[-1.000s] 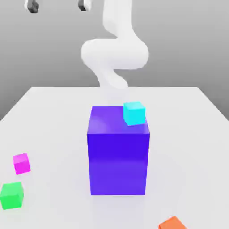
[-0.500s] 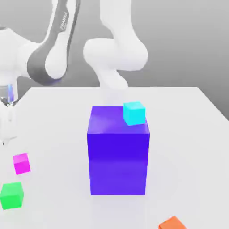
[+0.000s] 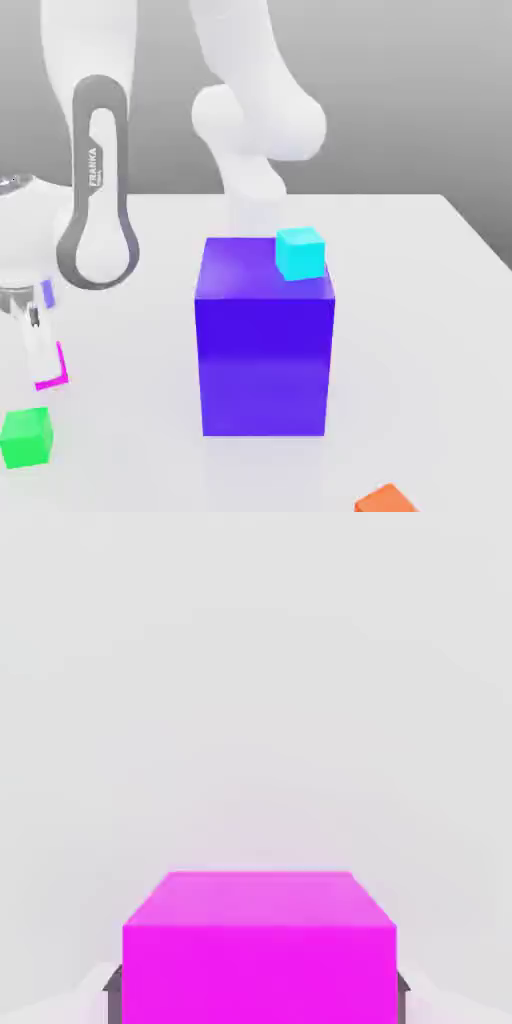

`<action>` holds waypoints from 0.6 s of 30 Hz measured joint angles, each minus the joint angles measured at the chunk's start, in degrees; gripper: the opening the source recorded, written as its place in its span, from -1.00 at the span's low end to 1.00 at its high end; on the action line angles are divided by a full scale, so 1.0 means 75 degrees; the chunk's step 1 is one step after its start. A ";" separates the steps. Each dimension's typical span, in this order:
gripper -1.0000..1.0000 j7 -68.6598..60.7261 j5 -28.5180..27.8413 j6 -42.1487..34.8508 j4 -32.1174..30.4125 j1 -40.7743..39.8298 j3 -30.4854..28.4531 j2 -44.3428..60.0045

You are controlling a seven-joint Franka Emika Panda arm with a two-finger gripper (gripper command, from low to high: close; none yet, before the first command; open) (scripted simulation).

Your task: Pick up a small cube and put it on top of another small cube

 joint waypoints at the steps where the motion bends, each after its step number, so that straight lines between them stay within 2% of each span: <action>1: -1.00 0.0116 -0.0155 -0.0137 -0.0044 0.0079 -0.0114 -0.0181; 7: -1.00 0.1148 -0.1468 -0.1310 -0.0204 0.0559 -0.0757 -0.1551; 15: -1.00 0.1901 -0.1853 -0.2780 0.1458 0.1368 -0.0176 -0.1383; 18: -1.00 0.1911 -0.1750 -0.2606 0.1782 0.1474 0.0006 -0.0885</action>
